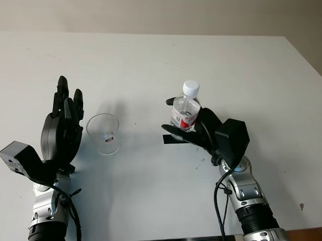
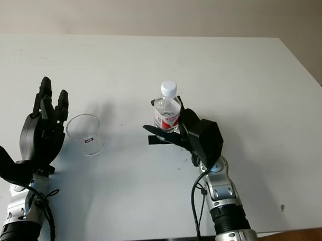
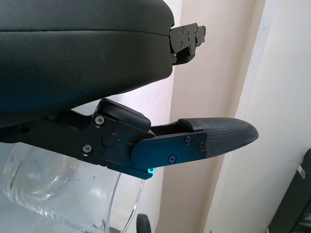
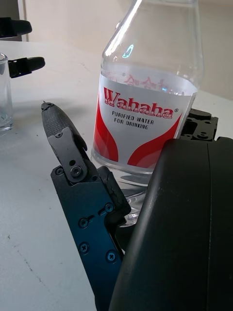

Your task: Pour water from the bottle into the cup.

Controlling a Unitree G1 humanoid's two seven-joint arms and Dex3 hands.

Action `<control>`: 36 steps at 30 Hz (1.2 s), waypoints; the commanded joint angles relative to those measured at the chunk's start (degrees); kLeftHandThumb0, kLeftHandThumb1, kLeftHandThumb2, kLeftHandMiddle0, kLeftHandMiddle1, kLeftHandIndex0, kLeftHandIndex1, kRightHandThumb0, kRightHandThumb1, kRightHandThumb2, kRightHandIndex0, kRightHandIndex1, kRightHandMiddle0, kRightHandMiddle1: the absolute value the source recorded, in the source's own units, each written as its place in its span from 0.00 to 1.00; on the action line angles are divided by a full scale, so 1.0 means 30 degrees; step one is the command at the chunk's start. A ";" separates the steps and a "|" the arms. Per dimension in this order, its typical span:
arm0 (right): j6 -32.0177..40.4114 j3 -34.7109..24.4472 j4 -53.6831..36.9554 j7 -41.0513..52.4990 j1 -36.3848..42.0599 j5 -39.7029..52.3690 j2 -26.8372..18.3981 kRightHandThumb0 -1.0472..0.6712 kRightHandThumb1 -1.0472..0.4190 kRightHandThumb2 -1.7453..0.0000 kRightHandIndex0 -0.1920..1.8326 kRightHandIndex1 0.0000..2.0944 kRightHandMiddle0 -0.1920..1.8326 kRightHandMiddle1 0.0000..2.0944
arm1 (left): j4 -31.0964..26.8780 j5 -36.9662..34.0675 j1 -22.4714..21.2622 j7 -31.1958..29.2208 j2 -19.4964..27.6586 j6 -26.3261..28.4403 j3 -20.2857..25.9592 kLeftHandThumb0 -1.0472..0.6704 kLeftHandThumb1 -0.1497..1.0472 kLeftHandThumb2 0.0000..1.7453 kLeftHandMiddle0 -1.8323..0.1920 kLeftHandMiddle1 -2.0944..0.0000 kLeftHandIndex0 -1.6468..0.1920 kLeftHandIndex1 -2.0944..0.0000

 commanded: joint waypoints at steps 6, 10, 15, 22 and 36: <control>-0.3262 -0.0106 0.2239 0.0697 0.0248 -0.0470 -0.0963 0.09 0.11 0.97 0.00 0.00 0.00 0.01 | 0.0112 -0.0142 0.0075 -0.0311 0.0114 -0.0068 0.0129 0.11 1.00 0.30 0.94 1.00 0.98 1.00; -0.4576 -0.0373 0.3530 0.0688 -0.0309 -0.0360 -0.1036 0.04 0.10 0.97 0.00 0.00 0.00 0.00 | 0.0182 -0.0076 0.0040 -0.0260 0.0086 -0.0081 0.0145 0.11 1.00 0.31 0.93 1.00 0.98 1.00; -0.5342 -0.0739 0.4248 0.0656 -0.0641 -0.0057 -0.1115 0.04 0.09 0.97 0.00 0.00 0.00 0.00 | 0.0034 0.0006 0.0090 -0.0118 0.0093 0.0072 0.0102 0.12 1.00 0.32 0.93 1.00 0.97 1.00; -0.5474 -0.1192 0.3756 0.0883 -0.0247 0.0630 -0.0935 0.05 0.08 0.97 0.00 0.00 0.00 0.00 | 0.0308 -0.0172 -0.0042 -0.0365 0.0029 -0.0178 0.0128 0.11 1.00 0.31 0.93 1.00 0.98 1.00; -0.5265 -0.1586 0.0956 0.2553 0.1335 0.3239 0.0013 0.11 0.09 0.97 0.00 0.00 0.00 0.00 | 0.0577 -0.0065 -0.0294 -0.0331 0.0073 -0.0242 0.0171 0.11 1.00 0.32 0.92 1.00 0.98 1.00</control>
